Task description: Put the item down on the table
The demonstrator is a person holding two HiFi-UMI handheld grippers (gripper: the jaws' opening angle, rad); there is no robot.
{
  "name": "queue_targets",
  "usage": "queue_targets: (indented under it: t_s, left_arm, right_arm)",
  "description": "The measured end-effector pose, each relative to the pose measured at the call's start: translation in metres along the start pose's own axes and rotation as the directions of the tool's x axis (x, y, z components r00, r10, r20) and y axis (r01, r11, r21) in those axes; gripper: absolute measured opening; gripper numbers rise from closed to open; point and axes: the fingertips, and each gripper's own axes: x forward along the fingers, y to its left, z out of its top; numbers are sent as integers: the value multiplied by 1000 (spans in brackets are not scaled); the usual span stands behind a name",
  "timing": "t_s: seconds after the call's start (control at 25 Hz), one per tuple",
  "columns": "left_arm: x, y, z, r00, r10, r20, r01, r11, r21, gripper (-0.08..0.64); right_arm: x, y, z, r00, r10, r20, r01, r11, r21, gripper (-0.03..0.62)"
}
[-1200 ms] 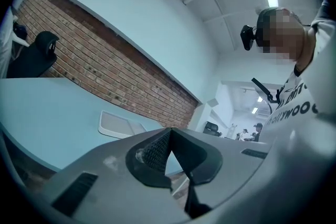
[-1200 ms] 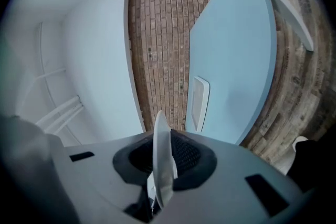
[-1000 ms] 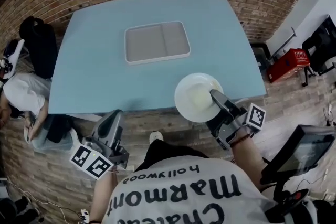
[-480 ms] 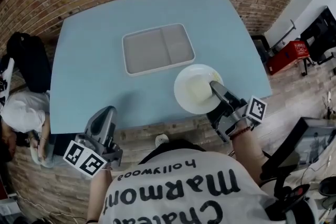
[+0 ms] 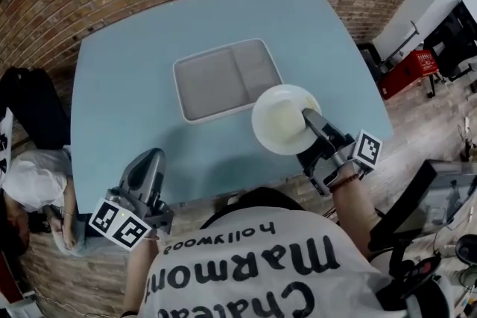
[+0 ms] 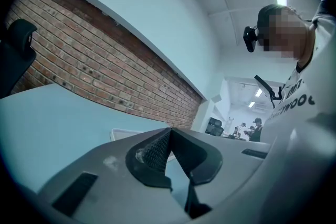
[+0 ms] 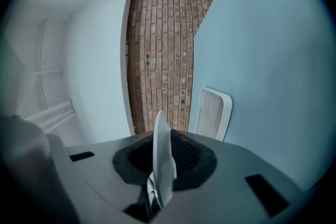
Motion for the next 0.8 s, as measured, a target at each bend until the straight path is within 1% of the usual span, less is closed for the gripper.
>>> queue_targets:
  t_s: [0.2,0.32,0.44,0.6,0.8]
  left_arm:
    - [21,-1,-11,1000,0,-15,0,999,-32,6]
    - [34,0,-3,1000,29,1,-29,999,-39,6]
    - [44,0,4,998,61,6,-61,998,-27,6]
    - [55,-2,2,995,103,14,-102,994,-43,8]
    - [61,-6,-6,989,150,0,-150,987,-57,8]
  right_arm:
    - [7,-7,13,1000,-13,-15,13,1000,24,44]
    - [16,-15,30,998,-40,-46,40,999,8,44]
    - [27,-18,47,996,-47,-74,47,999,5,44]
    - [34,-25,67,994,-47,-101,48,999,7,44]
    - [43,-41,89,990,-73,-124,75,997,12,44]
